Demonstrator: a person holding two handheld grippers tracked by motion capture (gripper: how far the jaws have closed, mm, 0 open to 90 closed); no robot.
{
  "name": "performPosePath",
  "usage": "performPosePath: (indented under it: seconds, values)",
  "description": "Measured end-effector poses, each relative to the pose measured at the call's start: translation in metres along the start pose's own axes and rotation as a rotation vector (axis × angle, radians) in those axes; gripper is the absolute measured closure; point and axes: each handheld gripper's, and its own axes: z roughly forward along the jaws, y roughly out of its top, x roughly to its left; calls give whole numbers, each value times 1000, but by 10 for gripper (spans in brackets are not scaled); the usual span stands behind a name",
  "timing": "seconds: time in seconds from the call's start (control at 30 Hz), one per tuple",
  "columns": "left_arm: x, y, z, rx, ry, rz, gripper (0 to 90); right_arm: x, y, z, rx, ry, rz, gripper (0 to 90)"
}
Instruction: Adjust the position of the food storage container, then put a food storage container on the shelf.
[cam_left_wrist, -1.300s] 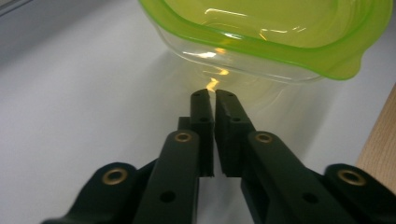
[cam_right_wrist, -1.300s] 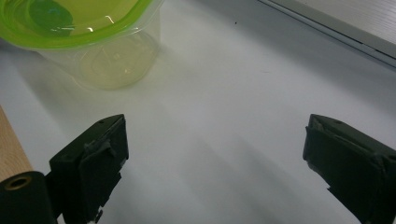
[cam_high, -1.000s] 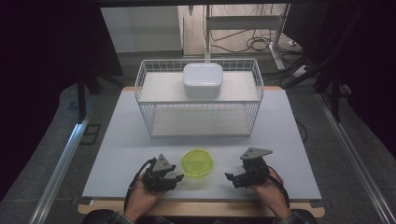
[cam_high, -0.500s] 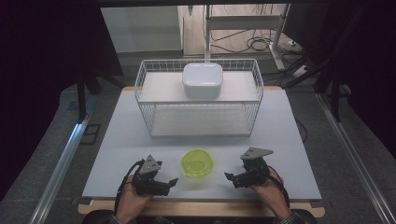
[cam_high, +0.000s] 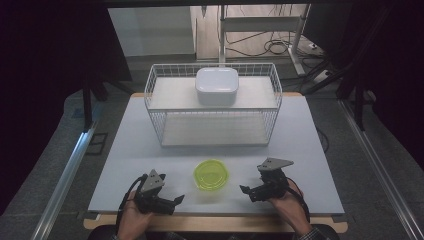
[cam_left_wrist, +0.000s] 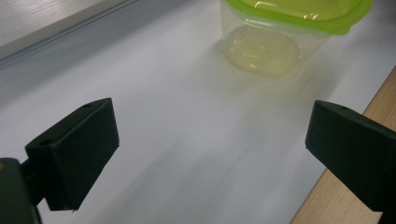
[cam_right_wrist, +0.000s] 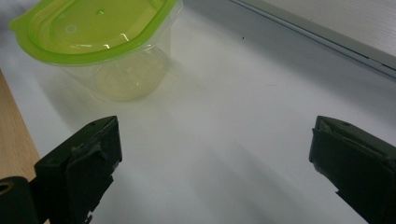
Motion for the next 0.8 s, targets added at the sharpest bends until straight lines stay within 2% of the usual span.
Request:
performPosePath:
  seconds: [0.2, 0.43, 0.6, 0.8]
  values:
    - [0, -1, 1, 0, 8, 7, 11, 0, 0, 1, 0, 0, 1, 8]
    - [2, -1, 1, 3, 10, 5, 11, 1, 2, 0, -24, -17, -2, 0]
    - [2, -2, 2, 6, 13, 7, 12, 2, 3, 2, -17, -8, -3, 5]
    - [2, -2, 3, 14, 10, 7, 12, 4, 8, 6, -7, -8, 20, 6]
